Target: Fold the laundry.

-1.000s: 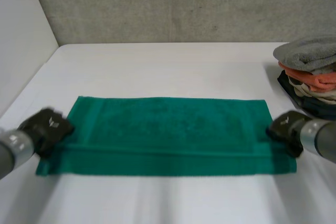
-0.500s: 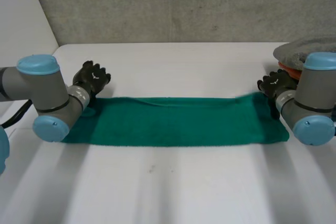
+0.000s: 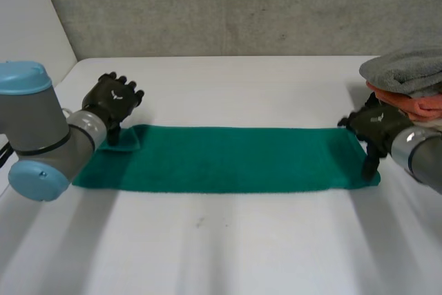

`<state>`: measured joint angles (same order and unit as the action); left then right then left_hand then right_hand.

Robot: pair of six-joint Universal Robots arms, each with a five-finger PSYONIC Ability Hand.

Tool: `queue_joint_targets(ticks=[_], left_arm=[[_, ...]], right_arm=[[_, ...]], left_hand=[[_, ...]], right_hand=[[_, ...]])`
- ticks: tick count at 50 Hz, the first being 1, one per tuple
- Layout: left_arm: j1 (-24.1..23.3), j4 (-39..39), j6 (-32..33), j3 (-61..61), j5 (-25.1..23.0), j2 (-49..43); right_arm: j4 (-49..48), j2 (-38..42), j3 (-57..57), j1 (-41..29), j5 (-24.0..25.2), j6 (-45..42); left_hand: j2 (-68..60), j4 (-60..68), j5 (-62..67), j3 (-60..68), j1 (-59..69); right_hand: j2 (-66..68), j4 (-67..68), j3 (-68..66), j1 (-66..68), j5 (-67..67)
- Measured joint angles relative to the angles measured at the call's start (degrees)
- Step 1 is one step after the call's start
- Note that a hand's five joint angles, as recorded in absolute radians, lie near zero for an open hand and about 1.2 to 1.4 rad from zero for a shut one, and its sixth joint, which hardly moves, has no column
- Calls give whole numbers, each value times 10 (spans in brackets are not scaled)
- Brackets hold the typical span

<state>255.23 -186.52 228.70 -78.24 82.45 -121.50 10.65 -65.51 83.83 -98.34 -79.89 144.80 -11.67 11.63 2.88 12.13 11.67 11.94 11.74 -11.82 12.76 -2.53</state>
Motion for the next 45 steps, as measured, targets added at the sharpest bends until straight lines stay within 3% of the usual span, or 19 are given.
queue_joint_targets(ticks=[10, 31, 45], left_arm=[[42, -3, -2, 41, -20, -62], [47, -1, 0, 119, -38, -158], [87, -48, -3, 263, -3, -256]], right_arm=[[-60, -4, 90, 16, 32, -1], [-88, -2, 92, 14, 31, 0], [-118, -2, 109, 13, 30, -1]], left_hand=[[0, 0, 0, 0, 0], [0, 0, 0, 0, 0], [0, 0, 0, 0, 0]], right_hand=[[0, 0, 0, 0, 0], [0, 0, 0, 0, 0], [0, 0, 0, 0, 0]])
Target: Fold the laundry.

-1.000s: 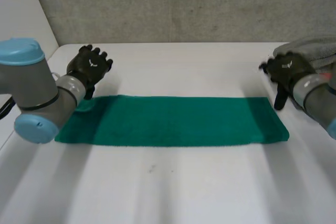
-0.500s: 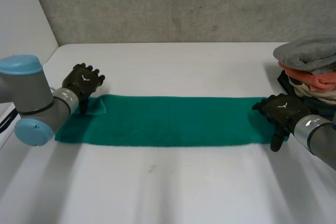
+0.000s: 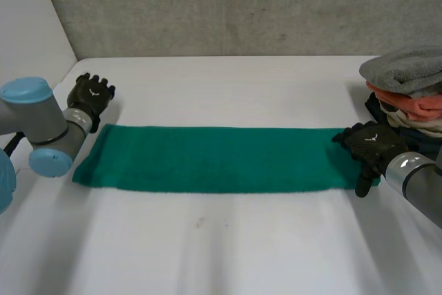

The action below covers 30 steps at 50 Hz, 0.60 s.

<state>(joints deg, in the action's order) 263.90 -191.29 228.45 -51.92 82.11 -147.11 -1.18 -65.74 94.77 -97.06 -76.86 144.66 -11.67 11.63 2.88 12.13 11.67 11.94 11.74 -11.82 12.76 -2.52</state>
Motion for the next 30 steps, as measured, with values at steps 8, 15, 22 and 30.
queue_joint_targets(ticks=[8, 15, 22, 30], left_arm=[[-20, -3, -15, -74, 4, 83], [-39, -3, -25, -146, 2, 148], [-46, -3, -58, -182, 2, 179], [-47, -2, -86, -199, 1, 203]], right_arm=[[-15, 3, 11, 1, -1, -4], [-47, 20, 10, 1, -6, -14], [-56, 54, -4, 2, -10, -38], [-56, 59, 0, 26, -34, -55]], left_hand=[[0, 0, 0, 0, 0], [0, 0, 0, 0, 0], [0, 0, 0, 0, 0], [0, 0, 0, 0, 0]], right_hand=[[49, 51, -51, 38, -46], [126, 134, -132, 123, -129], [492, 488, -487, 471, -472], [553, 566, -558, 505, -536]])
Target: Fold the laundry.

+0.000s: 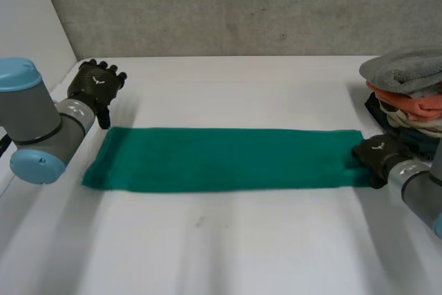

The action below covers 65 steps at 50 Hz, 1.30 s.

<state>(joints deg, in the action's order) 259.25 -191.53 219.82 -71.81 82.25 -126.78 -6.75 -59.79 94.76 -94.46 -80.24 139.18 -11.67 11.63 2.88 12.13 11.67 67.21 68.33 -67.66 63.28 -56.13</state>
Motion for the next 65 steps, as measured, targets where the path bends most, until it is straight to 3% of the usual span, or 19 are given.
queue_joint_targets(ticks=[5, 9, 15, 21, 26, 29, 31, 32, 37, 40, 44, 47, 49, 51, 58, 62, 65], left_arm=[[2, 1, -2, -24, -1, 31], [4, 2, -2, -56, -8, 70], [7, 2, -8, -95, -25, 120], [10, 2, -36, -129, -38, 173], [10, 2, -56, -142, -39, 197], [10, 2, -61, -149, -38, 204], [10, 2, -62, -151, -38, 205], [10, 2, -63, -157, -38, 206], [5, 0, -64, -173, -38, 204], [-2, -1, -64, -181, -37, 201], [-15, -2, -64, -184, -37, 197], [-29, -4, -64, -181, -37, 196], [-29, -4, -64, -181, -37, 196], [-48, -4, -64, -175, -36, 196], [-70, -4, -65, -166, -36, 196], [-79, -4, -72, -165, -36, 195], [-83, -4, -78, -166, -36, 193]], right_arm=[[-3, -22, 17, 52, -16, -39], [-9, -53, 28, 112, -36, -127], [-34, -79, 19, 120, -59, -199], [-101, -101, -13, -13, -48, -209], [-175, -91, -40, -151, 6, -207], [-214, -55, -64, -235, 57, -209], [-219, -45, -70, -250, 67, -210], [-231, -3, -94, -303, 103, -214], [-224, 87, -145, -376, 152, -222], [-205, 130, -173, -396, 163, -224], [-181, 150, -188, -400, 151, -216], [-168, 135, -178, -395, 117, -179], [-168, 135, -178, -395, 117, -179], [-152, 80, -145, -371, 66, -82], [-89, -16, -74, -296, 35, 89], [-46, -21, -33, -244, 36, 115], [-28, -7, -13, -208, 34, 97]], left_hand=[[0, 0, 0, 0, 0], [0, 0, 0, 0, 0], [0, 0, 0, 0, 0], [0, 0, 0, 0, 0], [0, 0, 0, 0, 0], [0, 0, 0, 0, 0], [0, 0, 0, 0, 0], [0, 0, 0, 0, 0], [0, 0, 0, 0, 0], [0, 0, 0, 0, 0], [0, 0, 0, 0, 0], [0, 0, 0, 0, 0], [0, 0, 0, 0, 0], [0, 0, 0, 0, 0], [0, 0, 0, 0, 0], [0, 0, 0, 0, 0], [0, 0, 0, 0, 0]], right_hand=[[0, 0, 0, 0, -1], [0, 0, 0, 0, -1], [0, 0, 0, 0, -4], [0, 1, 0, 0, -4], [0, 1, -2, 0, -5], [0, 2, -4, 0, -7], [0, 2, -4, 0, -7], [0, 2, -4, 0, -7], [0, 0, -2, 0, -7], [-252, -250, 246, -237, 240], [-529, -532, 528, -491, 515], [-554, -566, 559, -507, 536], [-554, -566, 559, -507, 536], [-554, -567, 560, -507, 536], [-554, -567, 560, -507, 536], [-542, -555, 548, -499, 527], [-373, -387, 380, -324, 362]])
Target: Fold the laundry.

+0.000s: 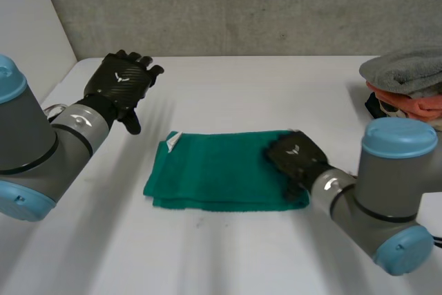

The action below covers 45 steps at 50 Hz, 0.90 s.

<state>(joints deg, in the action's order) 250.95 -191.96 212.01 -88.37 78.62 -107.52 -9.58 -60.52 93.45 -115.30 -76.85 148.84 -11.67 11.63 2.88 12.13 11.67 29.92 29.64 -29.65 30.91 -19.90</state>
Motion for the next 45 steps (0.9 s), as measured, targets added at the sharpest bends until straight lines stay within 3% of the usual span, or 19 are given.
queue_joint_targets(ticks=[2, 3, 4, 11, 16, 20, 25, 26, 30, 31, 35, 45], left_arm=[[-1, 0, -2, 0, 0, -1], [-2, 0, -4, 0, 0, -2], [-2, 0, -5, 0, 0, -2], [0, 1, -7, 0, 1, -2], [3, 1, -7, 0, 3, 6], [4, 3, -8, -1, 4, 13], [4, 5, -22, -8, 6, 20], [4, 5, -24, -8, 6, 20], [2, 7, -50, -11, 7, 20], [1, 7, -60, -12, 8, 20], [-2, 7, -91, -10, 9, 21], [-74, 6, -211, 21, 14, 18]], right_arm=[[5, 9, 8, 19, -5, -18], [6, 15, 11, 31, -11, -33], [5, 18, 12, 37, -17, -43], [-45, -2, -1, 45, -69, -76], [-80, -39, -31, -6, -77, -81], [-88, -37, -53, -68, -55, -95], [-82, 17, -70, -156, 37, -163], [-81, 23, -71, -161, 45, -169], [-62, 61, -79, -179, 86, -197], [-56, 68, -81, -180, 91, -195], [-46, 66, -83, -174, 91, -152], [-42, -80, -50, -60, 76, 181]], left_hand=[[0, 0, 0, 0, 0], [0, 0, 0, 0, 0], [0, 0, 0, 0, 0], [0, 0, 0, 0, 0], [0, 0, 0, 0, 0], [0, 0, 0, 0, 0], [0, 0, 0, 0, 0], [0, 0, 0, 0, 0], [0, 0, 0, 0, 0], [0, 0, 0, 0, 0], [0, 0, 0, 0, 0], [0, 0, 0, 0, 0]], right_hand=[[153, 148, -148, 137, -145], [300, 294, -293, 251, -287], [343, 341, -339, 276, -330], [369, 387, -381, 295, -364], [369, 388, -381, 295, -369], [369, 388, -381, 295, -372], [367, 386, -379, 295, -374], [364, 382, -374, 295, -371], [64, 81, -79, 18, -70], [-66, -37, 40, -101, 53], [-176, -170, 172, -183, 172], [-180, -180, 179, -183, 174]])
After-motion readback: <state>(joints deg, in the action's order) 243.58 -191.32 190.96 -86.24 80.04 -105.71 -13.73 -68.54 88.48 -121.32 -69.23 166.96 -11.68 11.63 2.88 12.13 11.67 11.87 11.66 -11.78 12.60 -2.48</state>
